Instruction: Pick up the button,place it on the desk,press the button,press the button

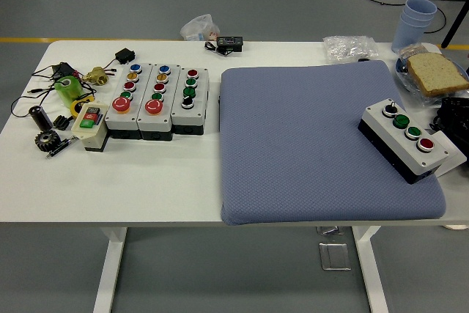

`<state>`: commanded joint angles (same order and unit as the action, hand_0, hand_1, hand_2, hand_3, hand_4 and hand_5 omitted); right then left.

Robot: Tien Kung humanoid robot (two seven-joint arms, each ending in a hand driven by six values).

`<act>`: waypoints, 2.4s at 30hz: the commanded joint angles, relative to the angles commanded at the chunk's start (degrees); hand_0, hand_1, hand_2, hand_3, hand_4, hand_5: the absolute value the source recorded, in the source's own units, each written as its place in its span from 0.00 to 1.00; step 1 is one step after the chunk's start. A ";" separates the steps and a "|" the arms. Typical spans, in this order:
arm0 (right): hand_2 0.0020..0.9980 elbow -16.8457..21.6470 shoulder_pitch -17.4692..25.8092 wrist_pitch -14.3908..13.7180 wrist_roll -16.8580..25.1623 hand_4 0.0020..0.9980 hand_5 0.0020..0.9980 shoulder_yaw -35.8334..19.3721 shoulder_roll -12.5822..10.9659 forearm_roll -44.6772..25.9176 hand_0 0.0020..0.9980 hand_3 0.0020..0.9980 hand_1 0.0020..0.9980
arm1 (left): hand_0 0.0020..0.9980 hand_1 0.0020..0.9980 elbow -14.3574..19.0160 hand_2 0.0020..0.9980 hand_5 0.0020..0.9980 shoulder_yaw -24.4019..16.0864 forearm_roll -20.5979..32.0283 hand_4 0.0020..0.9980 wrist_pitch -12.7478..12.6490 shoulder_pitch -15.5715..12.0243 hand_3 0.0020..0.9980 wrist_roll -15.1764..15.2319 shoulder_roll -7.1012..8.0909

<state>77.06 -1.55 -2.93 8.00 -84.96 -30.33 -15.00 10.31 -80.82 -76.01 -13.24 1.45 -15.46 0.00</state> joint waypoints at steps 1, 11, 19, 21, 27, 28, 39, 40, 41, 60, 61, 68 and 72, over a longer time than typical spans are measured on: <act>0.74 -0.01 -0.01 0.13 -0.13 0.75 0.49 0.02 0.00 0.07 0.70 0.76 0.67 | 0.57 0.42 0.00 0.42 0.35 -0.03 -0.04 0.28 0.00 0.00 0.43 -0.01 0.00; 0.74 0.00 -0.03 0.38 -0.76 0.74 0.49 -0.13 -0.10 0.30 0.68 0.76 0.66 | 0.57 0.42 0.00 0.42 0.35 -0.06 -0.14 0.28 0.00 0.07 0.43 -0.05 0.00; 0.70 -0.08 -0.25 0.17 -1.25 0.74 0.49 -0.09 -0.36 1.08 0.61 0.76 0.56 | 0.57 0.42 0.00 0.43 0.35 0.05 -0.04 0.28 0.02 0.14 0.43 -0.02 0.00; 0.70 -0.06 -0.31 0.26 -1.41 0.74 0.49 0.00 -0.40 1.19 0.61 0.76 0.56 | 0.57 0.42 0.00 0.43 0.35 0.05 -0.15 0.28 0.05 0.15 0.43 -0.03 0.00; 0.65 -0.02 -0.32 0.06 -2.29 0.74 0.49 0.24 -0.47 3.26 0.56 0.76 0.49 | 0.57 0.42 0.00 0.43 0.35 0.05 -0.29 0.28 0.12 0.18 0.43 -0.03 0.00; 0.65 0.01 -0.28 -0.16 -2.46 0.74 0.49 0.22 -0.49 4.16 0.56 0.76 0.49 | 0.57 0.42 0.00 0.43 0.35 0.04 -0.31 0.28 0.12 0.17 0.43 -0.03 0.00; 0.43 1.17 -0.35 -2.67 -5.35 0.74 0.49 0.94 -0.89 18.65 0.32 0.77 0.21 | 0.57 0.42 0.00 0.43 0.35 0.23 -0.42 0.28 0.22 0.27 0.43 0.03 0.00; 0.43 1.22 -0.36 -2.69 -5.45 0.74 0.49 0.99 -0.90 19.06 0.32 0.77 0.21 | 0.57 0.42 0.00 0.43 0.35 0.25 -0.41 0.28 0.22 0.27 0.43 0.03 0.00; 0.35 1.26 -0.36 -2.70 -5.52 0.74 0.48 1.03 -0.92 19.25 0.23 0.76 0.11 | 0.57 0.42 0.00 0.43 0.36 0.24 -0.40 0.28 0.22 0.28 0.43 0.03 0.00; 0.31 4.77 -0.61 -9.77 -8.41 0.75 0.47 4.38 -1.91 44.11 0.22 0.77 0.06 | 0.57 0.42 0.00 0.43 0.36 0.16 -0.90 0.28 0.33 0.42 0.43 -0.04 0.00; 0.31 5.09 -0.71 -11.56 -8.24 0.75 0.47 4.68 -1.94 46.34 0.22 0.77 0.06 | 0.57 0.42 0.00 0.43 0.36 0.13 -0.91 0.28 0.33 0.43 0.43 -0.05 0.00; 0.69 7.91 -2.33 -22.47 -12.45 0.92 0.37 6.68 -2.41 63.48 0.63 0.85 0.54 | 0.57 0.42 0.00 0.43 0.36 0.13 -0.82 0.28 0.33 0.44 0.43 -0.04 0.00; 0.91 8.51 -4.45 -19.60 -18.28 0.96 0.36 9.86 -2.56 72.79 0.85 0.93 0.81 | 0.57 0.42 0.00 0.43 0.36 0.11 -0.93 0.28 0.34 0.48 0.43 -0.02 0.00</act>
<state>85.57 -6.00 -22.52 -10.28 -75.09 -32.89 57.78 10.31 -80.71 -76.94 -12.89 1.93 -15.48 0.00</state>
